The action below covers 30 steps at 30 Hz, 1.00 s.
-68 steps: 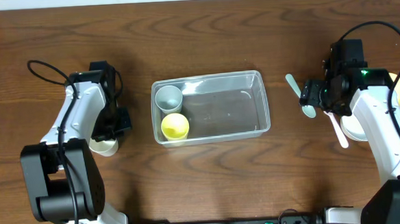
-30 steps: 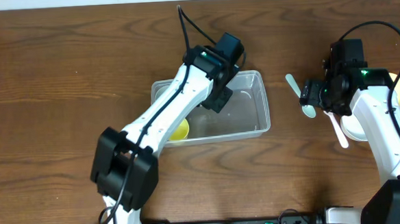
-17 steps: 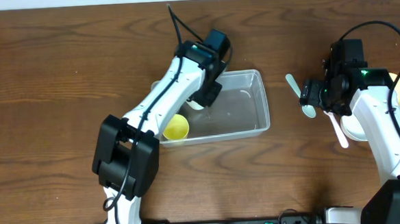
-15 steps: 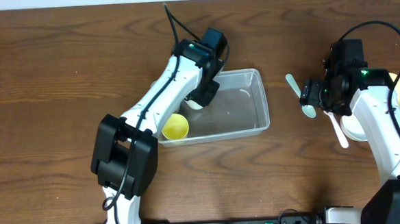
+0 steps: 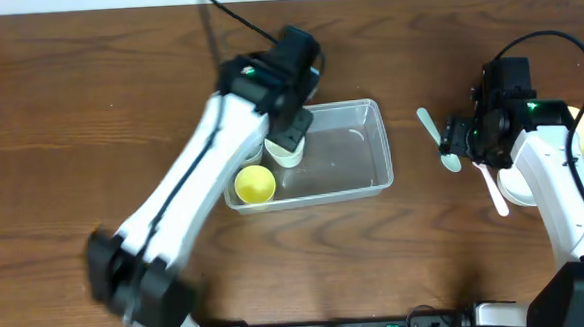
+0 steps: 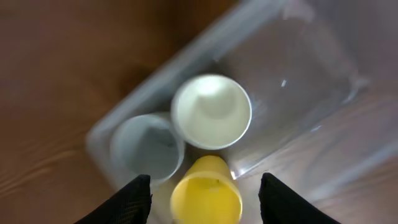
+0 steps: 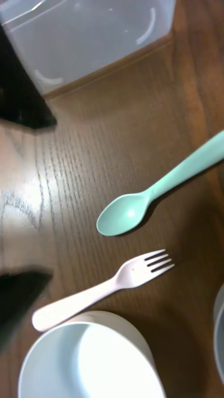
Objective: Pack container
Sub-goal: 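Place the white cup in the container next to the grey cup, then retract the left arm and grasp the grey bowl with the right gripper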
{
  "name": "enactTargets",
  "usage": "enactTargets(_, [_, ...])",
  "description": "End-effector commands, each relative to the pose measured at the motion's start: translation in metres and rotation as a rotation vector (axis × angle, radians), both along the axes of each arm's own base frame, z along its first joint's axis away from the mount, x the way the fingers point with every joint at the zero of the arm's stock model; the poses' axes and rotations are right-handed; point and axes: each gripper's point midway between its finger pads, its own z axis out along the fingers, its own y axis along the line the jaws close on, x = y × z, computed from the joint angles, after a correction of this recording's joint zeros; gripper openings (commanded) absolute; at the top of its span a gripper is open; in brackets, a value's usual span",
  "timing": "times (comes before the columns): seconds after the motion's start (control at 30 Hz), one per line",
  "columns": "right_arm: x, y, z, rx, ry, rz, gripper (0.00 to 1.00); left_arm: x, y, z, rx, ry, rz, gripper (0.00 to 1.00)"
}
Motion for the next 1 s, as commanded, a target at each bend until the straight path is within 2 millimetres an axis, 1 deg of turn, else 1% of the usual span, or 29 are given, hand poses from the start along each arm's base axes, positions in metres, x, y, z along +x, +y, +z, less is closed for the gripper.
enactTargets(0.0, [0.003,-0.003,0.005,-0.010,-0.025,-0.008,0.59,-0.007,0.030,0.060,-0.067,-0.136,0.076,0.57])
enactTargets(0.03, [0.003,-0.003,0.006,-0.011,-0.028,0.002,0.62,-0.009,0.039,0.070,-0.079,-0.158,0.099,0.57])
enactTargets(0.07, [0.005,-0.001,0.007,-0.005,-0.035,0.032,0.72,-0.011,0.052,0.081,-0.095,-0.182,0.138,0.57])
enactTargets(0.1, [0.008,0.001,0.011,-0.001,-0.045,0.051,0.76,-0.012,0.064,0.089,-0.109,-0.202,0.179,0.58])
enactTargets(0.17, [0.015,0.001,0.023,-0.005,-0.075,0.055,0.79,-0.013,0.095,0.105,-0.143,-0.243,0.299,0.59])
enactTargets(0.23, [0.024,-0.001,0.043,-0.016,-0.111,0.063,0.82,-0.012,0.123,0.114,-0.172,-0.268,0.427,0.63])
enactTargets(0.3, [0.034,-0.009,0.070,-0.060,-0.157,0.047,0.85,-0.013,0.157,0.118,-0.201,-0.276,0.589,0.66])
enactTargets(0.33, [0.037,-0.013,0.079,-0.083,-0.172,0.037,0.85,-0.013,0.168,0.117,-0.213,-0.268,0.643,0.68])
enactTargets(0.4, [0.043,-0.024,0.094,-0.128,-0.189,0.011,0.84,-0.014,0.183,0.112,-0.244,-0.241,0.717,0.71])
enactTargets(0.43, [0.046,-0.032,0.099,-0.150,-0.192,-0.008,0.82,-0.013,0.188,0.107,-0.261,-0.221,0.739,0.71])
enactTargets(0.47, [0.049,-0.039,0.100,-0.165,-0.190,-0.025,0.80,-0.012,0.192,0.102,-0.275,-0.200,0.757,0.72])
enactTargets(0.5, [0.051,-0.046,0.098,-0.174,-0.182,-0.039,0.77,-0.012,0.195,0.098,-0.285,-0.183,0.771,0.72])
enactTargets(0.57, [0.056,-0.059,0.083,-0.175,-0.144,-0.066,0.72,-0.010,0.199,0.087,-0.294,-0.147,0.792,0.72])
enactTargets(0.63, [0.061,-0.069,0.062,-0.175,-0.090,-0.068,0.72,-0.008,0.201,0.076,-0.285,-0.113,0.802,0.72])
enactTargets(0.7, [0.066,-0.076,0.038,-0.175,-0.033,-0.062,0.74,-0.006,0.201,0.064,-0.272,-0.078,0.807,0.72])
enactTargets(0.8, [0.072,-0.083,-0.001,-0.168,0.050,-0.048,0.73,-0.003,0.201,0.047,-0.256,-0.027,0.813,0.72])
enactTargets(0.9, [0.079,-0.085,-0.034,-0.160,0.104,-0.045,0.74,0.000,0.200,0.034,-0.246,0.016,0.817,0.72])
enactTargets(0.97, [0.083,-0.084,-0.053,-0.151,0.130,-0.024,0.74,0.002,0.198,0.028,-0.251,0.041,0.814,0.72])
